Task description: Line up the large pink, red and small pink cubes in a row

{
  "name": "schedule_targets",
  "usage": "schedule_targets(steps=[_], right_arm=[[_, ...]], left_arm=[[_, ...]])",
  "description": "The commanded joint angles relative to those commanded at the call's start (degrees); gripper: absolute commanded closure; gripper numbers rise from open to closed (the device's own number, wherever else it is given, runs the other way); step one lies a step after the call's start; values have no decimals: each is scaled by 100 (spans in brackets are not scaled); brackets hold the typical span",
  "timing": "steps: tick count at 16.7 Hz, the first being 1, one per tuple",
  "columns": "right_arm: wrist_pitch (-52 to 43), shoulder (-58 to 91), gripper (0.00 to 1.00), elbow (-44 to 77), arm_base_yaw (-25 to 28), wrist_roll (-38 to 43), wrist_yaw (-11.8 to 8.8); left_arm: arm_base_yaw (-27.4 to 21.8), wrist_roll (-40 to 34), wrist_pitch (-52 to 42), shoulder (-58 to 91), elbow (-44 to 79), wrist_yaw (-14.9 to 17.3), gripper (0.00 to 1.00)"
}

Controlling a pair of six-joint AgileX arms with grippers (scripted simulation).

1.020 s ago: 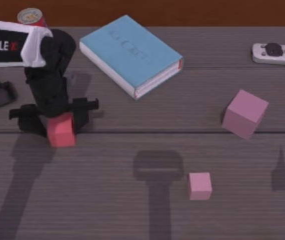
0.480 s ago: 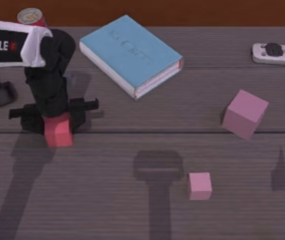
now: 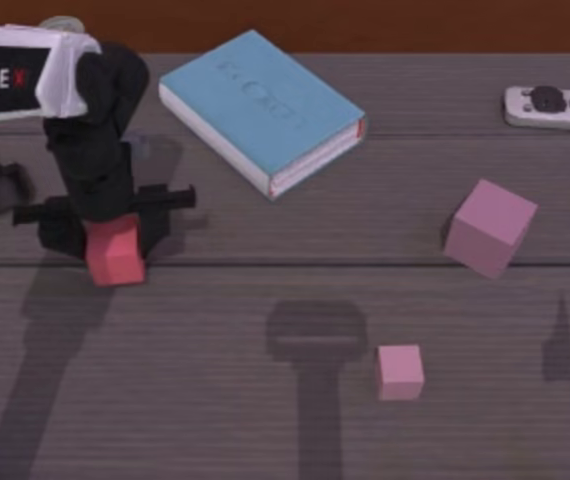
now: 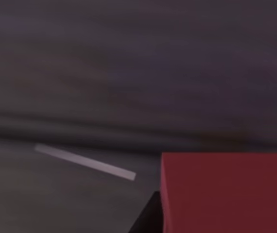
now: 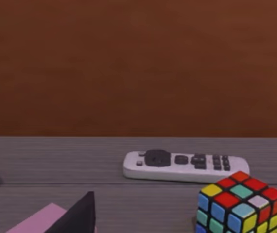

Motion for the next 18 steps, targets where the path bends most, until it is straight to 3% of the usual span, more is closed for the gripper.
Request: schedule_targets(steps=[5,11,14,18], right_arm=[[0,0,0,0,0,0,0],[0,0,0,0,0,0,0],[0,0,0,0,0,0,0],[0,0,0,0,0,0,0]], left_arm=[[107,-39,-868,-403,483,-29,100],[-3,-114,-903,-387,519,-24,100],[-586,-612,-1022,-334,634,-11,100],[-2112,-1716,-1220,-337,785,-21,100]])
